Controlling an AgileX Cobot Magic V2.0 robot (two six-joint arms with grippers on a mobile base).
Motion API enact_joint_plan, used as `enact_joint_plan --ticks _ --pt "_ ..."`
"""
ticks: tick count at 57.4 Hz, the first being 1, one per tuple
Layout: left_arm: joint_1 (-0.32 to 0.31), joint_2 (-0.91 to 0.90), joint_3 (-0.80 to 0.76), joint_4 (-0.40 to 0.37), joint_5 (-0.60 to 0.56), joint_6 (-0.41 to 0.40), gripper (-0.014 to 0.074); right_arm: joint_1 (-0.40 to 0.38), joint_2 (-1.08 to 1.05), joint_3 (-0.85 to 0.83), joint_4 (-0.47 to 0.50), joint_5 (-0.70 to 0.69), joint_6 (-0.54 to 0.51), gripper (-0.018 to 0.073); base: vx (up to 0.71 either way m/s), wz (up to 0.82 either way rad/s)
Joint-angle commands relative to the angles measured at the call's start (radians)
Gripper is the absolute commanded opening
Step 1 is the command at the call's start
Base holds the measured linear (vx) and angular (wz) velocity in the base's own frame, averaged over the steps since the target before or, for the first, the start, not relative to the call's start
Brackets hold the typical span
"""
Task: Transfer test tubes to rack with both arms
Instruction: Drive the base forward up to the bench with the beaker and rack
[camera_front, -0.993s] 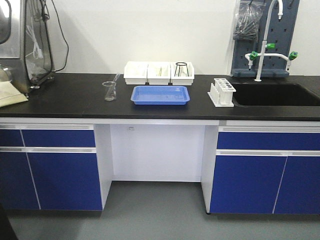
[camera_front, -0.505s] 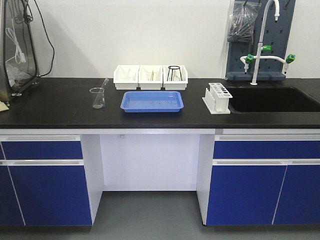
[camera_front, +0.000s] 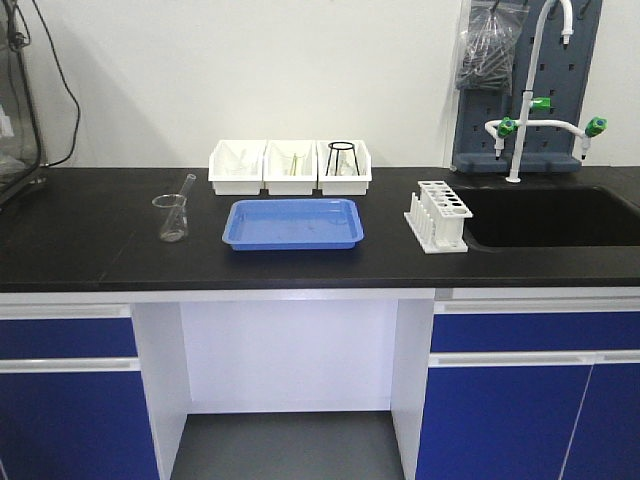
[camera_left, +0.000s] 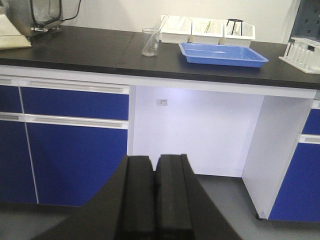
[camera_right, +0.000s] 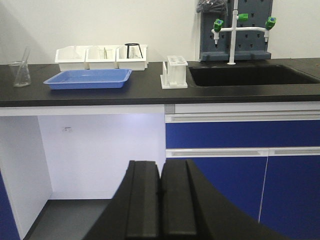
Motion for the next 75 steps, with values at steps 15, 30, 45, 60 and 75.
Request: enact_joint_plan --ticks 15,30,45,60,75 --pt "-0.003 -0.012 -0.031 -0.006 -0.075 -0.003 -0.0004 0.001 -0.006 0.013 -0.007 -0.081 -0.003 -0.0008 0.32 -0.04" --pt "-0.003 -0.012 -0.031 -0.006 -0.075 -0.003 -0.0004 0.001 -0.006 0.013 -0.007 -0.081 -0.003 -0.0008 0.35 -0.01" --pt "-0.003 -0.012 -0.031 -0.006 -0.075 -0.003 -0.0004 0.001 -0.006 0.013 -0.007 -0.081 -0.003 -0.0008 0.39 0.02" --pt "-0.003 -0.012 -0.031 -0.006 -0.075 -0.003 -0.0004 0.001 -0.006 0.013 -0.007 -0.081 -0.003 -0.0008 0.42 0.03" --pt "-0.003 -0.012 -0.031 -0.006 -0.075 -0.003 -0.0004 0.001 -0.006 0.013 -0.007 -0.081 -0.003 -0.0008 0.42 0.00"
